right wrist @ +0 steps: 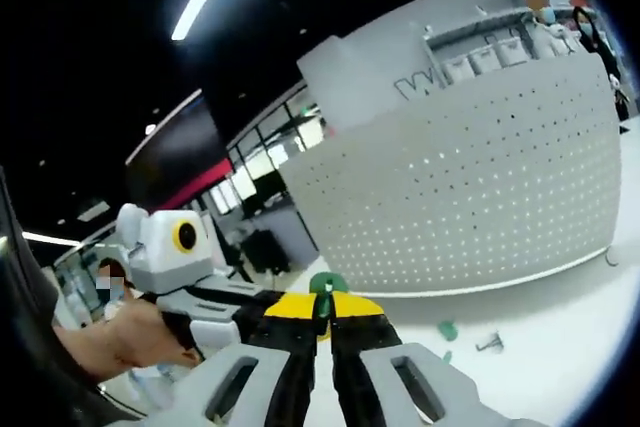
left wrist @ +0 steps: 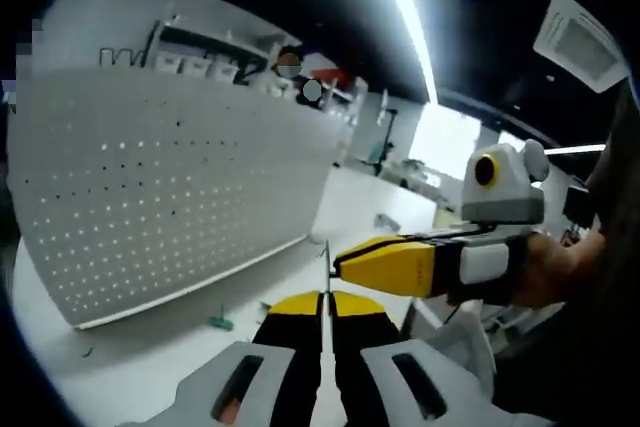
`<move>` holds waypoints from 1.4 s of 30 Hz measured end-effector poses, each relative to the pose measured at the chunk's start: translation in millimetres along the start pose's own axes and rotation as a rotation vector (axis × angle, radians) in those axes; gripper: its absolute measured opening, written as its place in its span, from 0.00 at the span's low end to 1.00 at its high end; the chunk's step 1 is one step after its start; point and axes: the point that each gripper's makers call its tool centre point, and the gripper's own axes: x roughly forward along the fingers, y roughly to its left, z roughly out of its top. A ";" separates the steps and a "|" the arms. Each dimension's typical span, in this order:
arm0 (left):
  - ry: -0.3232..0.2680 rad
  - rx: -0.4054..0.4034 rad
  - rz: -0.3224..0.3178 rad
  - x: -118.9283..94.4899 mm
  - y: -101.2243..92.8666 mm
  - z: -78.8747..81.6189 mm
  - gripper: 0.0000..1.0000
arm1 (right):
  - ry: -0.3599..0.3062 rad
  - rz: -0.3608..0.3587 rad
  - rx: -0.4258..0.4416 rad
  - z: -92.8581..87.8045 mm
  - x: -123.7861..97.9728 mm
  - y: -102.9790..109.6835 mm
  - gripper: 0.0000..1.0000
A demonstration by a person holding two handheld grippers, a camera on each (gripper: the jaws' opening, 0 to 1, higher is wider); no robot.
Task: Insert the hook assembly into the mounting plate slot until the hook locks in place.
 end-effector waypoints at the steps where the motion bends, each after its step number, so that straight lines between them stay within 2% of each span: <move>1: -0.003 -0.002 0.003 -0.2 0.1 0.7 0.01 | -0.004 0.001 0.006 1.0 -0.2 -0.5 0.02; 10: -0.036 0.026 0.083 -7.8 14.3 8.6 0.01 | -0.019 0.008 0.001 4.3 -4.3 3.4 0.04; 15: -0.046 0.055 0.110 -10.7 17.0 10.4 0.01 | -0.013 0.009 -0.044 2.3 -4.7 4.7 0.04; 20: -0.057 0.080 0.110 -10.7 12.8 14.5 0.01 | -0.022 0.028 -0.034 4.8 -3.6 8.6 0.05; 31: -0.111 0.119 0.108 -7.7 -0.9 22.1 0.01 | -0.046 0.019 0.002 12.3 0.0 7.6 0.05; 36: -0.127 0.130 0.115 -8.1 -2.0 23.6 0.01 | -0.044 0.026 0.045 12.8 0.2 6.5 0.02; 42: -0.145 0.144 0.126 -9.0 -1.2 26.0 0.01 | -0.058 0.023 0.037 14.7 1.4 8.4 0.01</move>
